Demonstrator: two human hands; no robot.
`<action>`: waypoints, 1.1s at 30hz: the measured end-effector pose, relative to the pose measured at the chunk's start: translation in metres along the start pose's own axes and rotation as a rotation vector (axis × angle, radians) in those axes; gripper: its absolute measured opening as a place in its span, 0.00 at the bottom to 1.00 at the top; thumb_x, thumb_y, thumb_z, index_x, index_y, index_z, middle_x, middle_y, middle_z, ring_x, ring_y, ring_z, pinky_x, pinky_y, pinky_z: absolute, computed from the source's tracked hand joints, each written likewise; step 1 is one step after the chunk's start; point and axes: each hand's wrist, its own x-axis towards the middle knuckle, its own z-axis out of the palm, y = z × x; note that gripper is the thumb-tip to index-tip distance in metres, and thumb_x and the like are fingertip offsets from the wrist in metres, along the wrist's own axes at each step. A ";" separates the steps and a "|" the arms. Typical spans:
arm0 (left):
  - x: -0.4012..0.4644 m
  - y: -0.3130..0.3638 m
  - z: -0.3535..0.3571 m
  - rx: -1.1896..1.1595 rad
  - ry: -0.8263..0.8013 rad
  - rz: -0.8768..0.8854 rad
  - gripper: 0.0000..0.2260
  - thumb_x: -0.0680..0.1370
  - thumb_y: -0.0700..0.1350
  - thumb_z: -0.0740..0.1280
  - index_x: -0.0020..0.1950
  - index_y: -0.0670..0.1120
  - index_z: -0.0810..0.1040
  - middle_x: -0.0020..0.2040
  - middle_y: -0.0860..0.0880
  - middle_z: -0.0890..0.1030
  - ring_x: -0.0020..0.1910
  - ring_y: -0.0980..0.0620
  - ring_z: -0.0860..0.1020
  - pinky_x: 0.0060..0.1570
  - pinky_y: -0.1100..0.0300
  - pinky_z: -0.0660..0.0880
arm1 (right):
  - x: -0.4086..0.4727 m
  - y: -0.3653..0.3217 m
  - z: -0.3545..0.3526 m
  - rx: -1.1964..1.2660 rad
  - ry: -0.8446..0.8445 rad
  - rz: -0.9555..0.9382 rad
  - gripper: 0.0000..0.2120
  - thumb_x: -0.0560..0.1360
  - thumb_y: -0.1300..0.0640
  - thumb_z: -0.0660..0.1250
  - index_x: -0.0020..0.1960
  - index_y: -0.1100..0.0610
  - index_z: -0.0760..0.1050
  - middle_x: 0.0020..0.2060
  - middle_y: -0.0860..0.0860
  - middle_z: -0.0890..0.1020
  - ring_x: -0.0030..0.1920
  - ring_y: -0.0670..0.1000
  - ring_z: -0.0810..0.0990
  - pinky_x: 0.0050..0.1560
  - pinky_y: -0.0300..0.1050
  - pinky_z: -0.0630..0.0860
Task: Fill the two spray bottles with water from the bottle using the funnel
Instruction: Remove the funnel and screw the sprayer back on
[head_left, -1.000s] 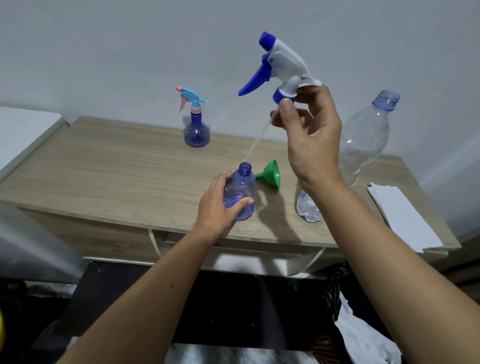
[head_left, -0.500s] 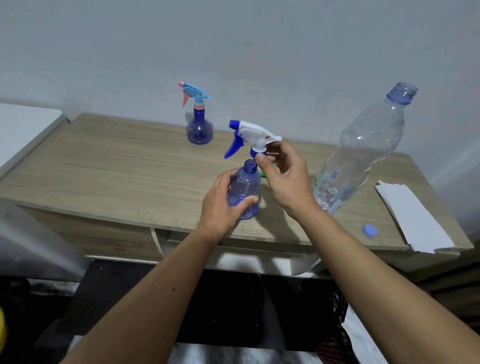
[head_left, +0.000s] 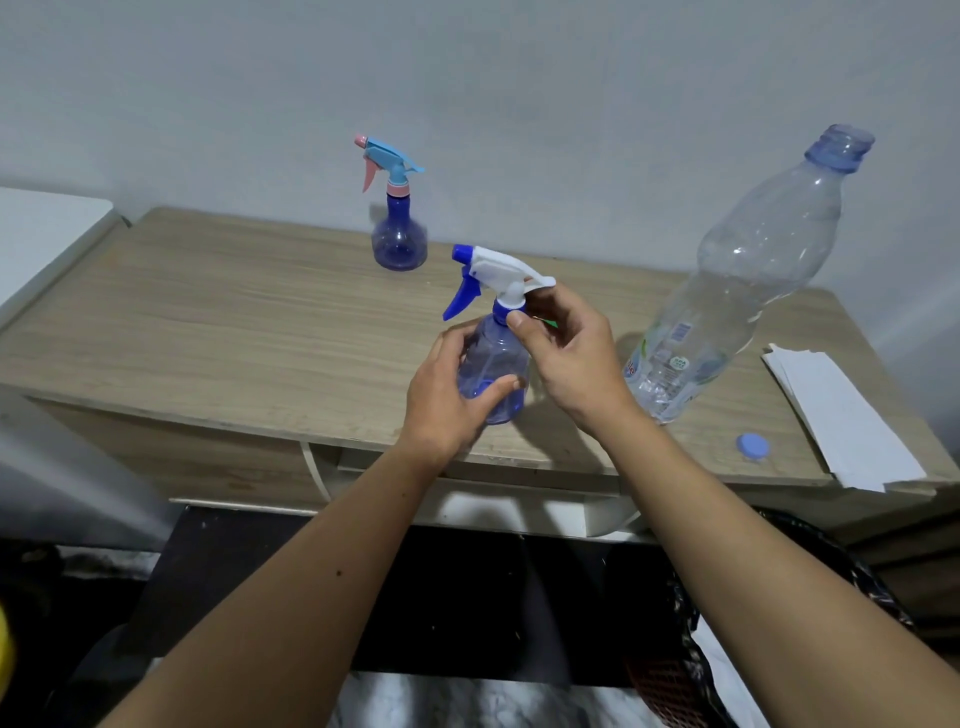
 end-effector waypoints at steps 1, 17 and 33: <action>0.000 0.000 0.000 0.002 -0.002 -0.006 0.32 0.73 0.50 0.82 0.75 0.53 0.73 0.67 0.57 0.80 0.64 0.56 0.80 0.66 0.52 0.79 | 0.000 0.000 0.000 0.005 -0.006 -0.003 0.11 0.80 0.67 0.71 0.60 0.57 0.80 0.51 0.52 0.86 0.51 0.43 0.84 0.56 0.36 0.79; -0.002 0.001 -0.003 -0.033 -0.017 0.039 0.32 0.71 0.60 0.78 0.72 0.54 0.75 0.64 0.56 0.81 0.62 0.56 0.81 0.63 0.48 0.81 | 0.009 0.006 -0.008 0.187 -0.050 0.130 0.16 0.73 0.71 0.77 0.55 0.59 0.76 0.52 0.57 0.84 0.51 0.50 0.84 0.58 0.43 0.81; 0.000 -0.003 -0.002 -0.001 -0.017 0.074 0.29 0.75 0.53 0.81 0.72 0.53 0.74 0.64 0.56 0.80 0.62 0.57 0.79 0.64 0.51 0.80 | 0.014 0.000 -0.005 0.177 -0.037 0.161 0.13 0.72 0.67 0.80 0.48 0.58 0.77 0.47 0.56 0.86 0.46 0.48 0.86 0.51 0.42 0.81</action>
